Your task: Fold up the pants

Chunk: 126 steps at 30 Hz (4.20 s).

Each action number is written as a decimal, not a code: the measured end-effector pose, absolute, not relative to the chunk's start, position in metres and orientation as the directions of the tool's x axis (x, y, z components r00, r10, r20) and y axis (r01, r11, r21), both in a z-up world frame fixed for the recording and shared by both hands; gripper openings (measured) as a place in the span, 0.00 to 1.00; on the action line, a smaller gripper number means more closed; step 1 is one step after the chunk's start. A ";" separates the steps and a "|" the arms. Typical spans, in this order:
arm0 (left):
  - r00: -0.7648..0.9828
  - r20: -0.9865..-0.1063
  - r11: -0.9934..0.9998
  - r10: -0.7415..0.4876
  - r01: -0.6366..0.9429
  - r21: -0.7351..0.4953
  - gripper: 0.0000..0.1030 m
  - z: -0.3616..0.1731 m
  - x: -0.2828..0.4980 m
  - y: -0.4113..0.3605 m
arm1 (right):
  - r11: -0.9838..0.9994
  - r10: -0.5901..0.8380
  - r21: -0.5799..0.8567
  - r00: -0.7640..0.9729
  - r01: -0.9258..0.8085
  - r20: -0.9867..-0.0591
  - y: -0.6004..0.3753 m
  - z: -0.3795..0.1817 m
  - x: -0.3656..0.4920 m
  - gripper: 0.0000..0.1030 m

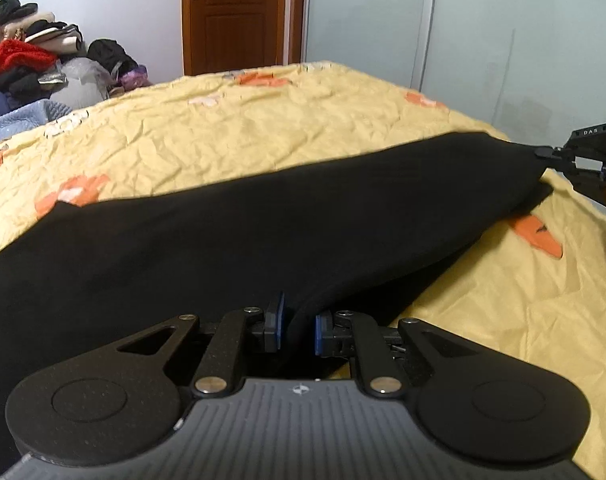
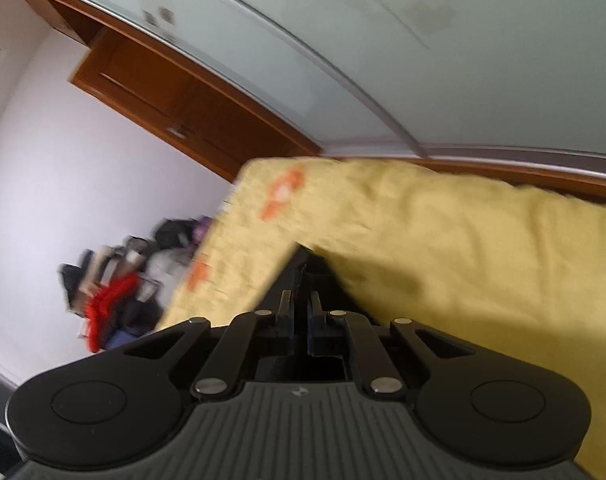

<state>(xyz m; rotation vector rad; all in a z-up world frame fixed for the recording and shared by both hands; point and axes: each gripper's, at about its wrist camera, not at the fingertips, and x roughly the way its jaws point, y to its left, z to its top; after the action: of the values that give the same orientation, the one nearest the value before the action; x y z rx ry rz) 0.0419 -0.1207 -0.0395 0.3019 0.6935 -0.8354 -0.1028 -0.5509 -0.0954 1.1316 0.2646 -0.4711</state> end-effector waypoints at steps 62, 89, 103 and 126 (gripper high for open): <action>0.553 -0.671 0.790 -0.494 0.607 -0.081 0.72 -0.014 0.071 -0.093 | 0.677 -0.442 0.452 0.812 0.581 -0.382 -0.477 -0.035 -0.080 0.81; 0.563 -0.737 0.800 -0.374 0.598 0.051 0.95 -0.040 0.153 -0.160 | 0.991 0.136 0.099 0.663 -0.094 -0.736 -0.343 -0.061 0.116 0.65; 0.486 -0.740 0.710 -0.464 0.704 0.017 0.97 -0.049 0.089 -0.217 | 0.825 0.043 0.485 0.822 0.291 -0.567 -0.477 -0.065 -0.009 0.88; 0.496 -0.707 0.715 -0.504 0.699 -0.020 0.99 -0.049 0.056 -0.234 | 0.384 -0.178 0.805 0.891 0.453 -0.417 -0.539 -0.107 -0.078 0.89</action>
<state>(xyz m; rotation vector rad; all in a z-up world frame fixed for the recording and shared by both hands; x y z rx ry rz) 0.0564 -0.2344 -0.0489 0.2857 0.7525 -0.7408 -0.0783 -0.5385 -0.1074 1.1084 0.2815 -0.4086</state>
